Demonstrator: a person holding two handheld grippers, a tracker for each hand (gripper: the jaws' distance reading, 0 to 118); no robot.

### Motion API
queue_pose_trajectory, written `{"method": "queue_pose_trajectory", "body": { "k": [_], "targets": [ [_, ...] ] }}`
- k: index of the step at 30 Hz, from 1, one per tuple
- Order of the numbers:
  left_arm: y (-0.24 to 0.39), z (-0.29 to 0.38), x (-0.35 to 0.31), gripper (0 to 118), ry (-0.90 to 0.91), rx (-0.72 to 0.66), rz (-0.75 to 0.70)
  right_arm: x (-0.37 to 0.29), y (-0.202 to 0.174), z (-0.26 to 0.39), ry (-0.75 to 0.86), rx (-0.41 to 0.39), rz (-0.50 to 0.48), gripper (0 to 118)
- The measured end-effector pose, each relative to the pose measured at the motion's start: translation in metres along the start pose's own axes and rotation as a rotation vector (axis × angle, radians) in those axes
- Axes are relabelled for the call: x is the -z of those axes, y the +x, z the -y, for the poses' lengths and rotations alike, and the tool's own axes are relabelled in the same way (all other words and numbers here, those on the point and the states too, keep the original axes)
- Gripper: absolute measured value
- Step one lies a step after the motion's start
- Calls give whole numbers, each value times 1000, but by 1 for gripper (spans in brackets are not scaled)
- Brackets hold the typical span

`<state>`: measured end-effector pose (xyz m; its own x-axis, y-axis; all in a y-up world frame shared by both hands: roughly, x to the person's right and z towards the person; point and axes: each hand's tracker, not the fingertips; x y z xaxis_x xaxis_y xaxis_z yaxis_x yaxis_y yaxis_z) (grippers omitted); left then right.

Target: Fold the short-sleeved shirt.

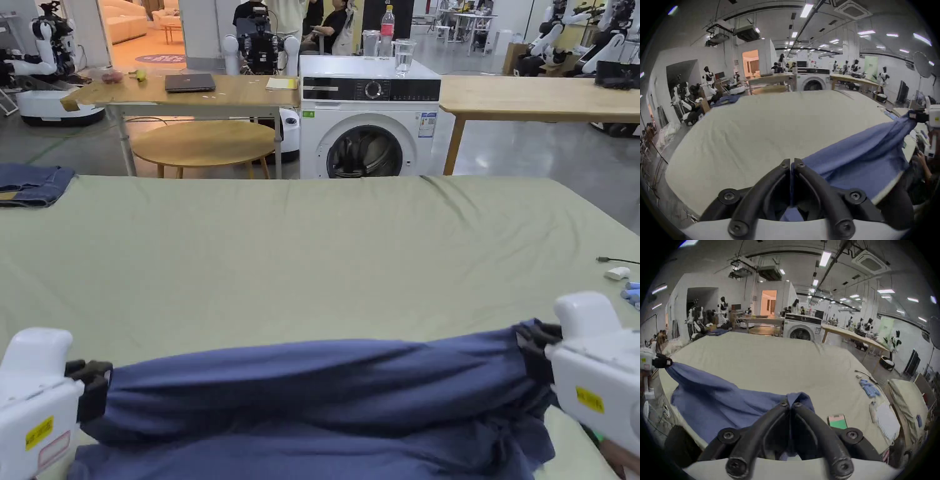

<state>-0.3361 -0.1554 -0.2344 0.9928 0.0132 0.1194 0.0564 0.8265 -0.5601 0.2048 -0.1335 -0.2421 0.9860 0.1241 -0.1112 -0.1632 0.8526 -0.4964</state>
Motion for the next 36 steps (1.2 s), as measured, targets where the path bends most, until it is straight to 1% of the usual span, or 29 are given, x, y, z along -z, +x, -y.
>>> {"method": "queue_pose_trajectory", "body": {
  "k": [2,4,5,6,7,8,9,10,12,13,15,17,18,19,20,21,22,23,25,26,27,28,29,31,32,33,35,36],
  "targets": [
    [-6,39,-6,0,-64,-33,-45,-10,-3,45,-51,-23,2,0],
    [-14,77,-2,1,-132,-88,-76,-13,-7,90,-122,19,-17,0],
    [-15,91,2,14,-166,-113,-75,-9,-7,107,-153,60,-34,1],
    [-14,100,6,46,-183,-124,-85,-6,-8,121,-186,91,-41,17],
    [-11,107,8,76,-192,-119,-91,-3,-9,131,-222,117,-42,46],
    [-8,112,10,99,-179,-108,-95,-2,-9,134,-217,129,-41,82],
    [-2,110,5,110,-168,-83,-97,-4,-9,135,-202,132,-35,111],
    [0,108,9,110,-150,-60,-110,-9,-10,130,-182,137,-26,113],
    [12,89,-2,110,-70,-55,-113,-23,-15,110,-100,151,-45,112],
    [21,75,-8,110,-11,-40,-132,-30,-19,90,-50,144,-62,112],
    [48,41,-15,110,99,14,-156,-38,-34,58,76,132,-55,112],
    [72,8,-14,110,169,-7,-78,-38,-56,25,151,125,-56,112],
    [85,-5,-12,110,178,-11,-69,-37,-66,13,191,124,-53,112],
    [97,-17,-9,108,186,-5,-79,-35,-76,4,224,120,-36,112],
    [109,-25,-7,97,208,25,-101,-31,-85,-4,239,118,-29,107],
    [118,-30,-6,58,232,49,-109,-27,-93,-7,227,118,-36,77],
    [128,-31,-3,17,238,79,-114,-21,-99,-9,222,117,-28,26],
    [133,-31,0,0,219,100,-118,-18,-103,-9,217,115,-7,0],
    [138,-29,4,0,189,107,-141,-11,-109,-5,216,111,37,0],
    [137,-27,5,0,184,90,-141,-8,-112,-6,181,98,68,0],
    [134,-25,5,0,179,70,-123,-8,-109,-5,208,116,46,0],
    [130,-24,5,0,157,54,-97,-8,-106,-6,201,139,-11,0],
    [128,-22,4,0,159,61,-107,-9,-107,-4,194,144,-23,0],
    [115,-17,3,0,157,69,-133,-8,-110,-6,203,106,8,0],
    [100,-13,2,0,150,39,-132,-8,-111,-6,200,98,6,0],
    [85,-8,0,27,145,-14,-126,-8,-112,-6,194,97,-5,0],
    [47,7,-1,99,97,-106,-149,-6,-115,-7,187,96,-16,0],
    [26,17,0,118,72,-164,-130,-4,-117,-7,185,91,-17,0]
  ]
}}
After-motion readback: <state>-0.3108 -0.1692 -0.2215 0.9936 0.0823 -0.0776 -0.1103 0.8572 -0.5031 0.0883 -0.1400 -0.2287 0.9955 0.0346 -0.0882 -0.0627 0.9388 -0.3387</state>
